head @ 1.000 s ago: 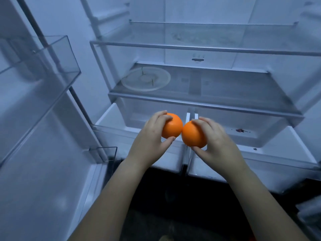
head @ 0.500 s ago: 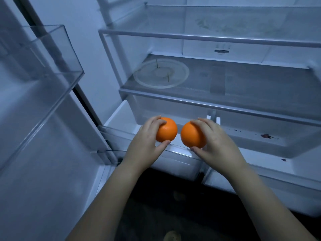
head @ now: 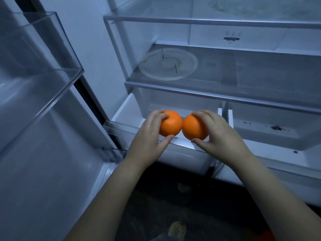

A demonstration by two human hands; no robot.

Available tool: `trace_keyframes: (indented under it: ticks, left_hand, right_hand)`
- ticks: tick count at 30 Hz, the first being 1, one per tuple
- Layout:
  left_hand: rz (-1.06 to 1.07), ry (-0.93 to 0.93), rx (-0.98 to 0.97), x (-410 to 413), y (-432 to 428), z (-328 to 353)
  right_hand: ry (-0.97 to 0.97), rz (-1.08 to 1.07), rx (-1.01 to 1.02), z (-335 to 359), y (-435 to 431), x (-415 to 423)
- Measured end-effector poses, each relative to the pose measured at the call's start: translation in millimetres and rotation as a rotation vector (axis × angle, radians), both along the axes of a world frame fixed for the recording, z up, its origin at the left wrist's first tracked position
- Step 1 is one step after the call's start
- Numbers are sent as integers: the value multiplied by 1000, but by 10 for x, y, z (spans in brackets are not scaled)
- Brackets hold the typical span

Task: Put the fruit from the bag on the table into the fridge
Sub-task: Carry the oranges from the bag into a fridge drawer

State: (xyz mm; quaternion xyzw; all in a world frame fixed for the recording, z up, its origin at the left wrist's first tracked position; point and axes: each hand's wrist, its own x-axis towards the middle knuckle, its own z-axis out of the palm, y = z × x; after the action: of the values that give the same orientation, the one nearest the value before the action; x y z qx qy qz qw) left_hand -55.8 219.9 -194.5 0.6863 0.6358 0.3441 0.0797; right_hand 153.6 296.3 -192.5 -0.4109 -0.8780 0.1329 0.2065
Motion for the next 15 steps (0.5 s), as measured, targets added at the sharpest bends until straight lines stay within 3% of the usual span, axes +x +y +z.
trace_keyframes:
  ticks: [9,15]
  left_hand:
    - [-2,23,-47,-110,273,-2]
    - [-42,83,-210,-236,622,-12]
  right_hand:
    - [-93,-4,7,32,180,-99]
    - [-160,33,-57,-10,467,-234]
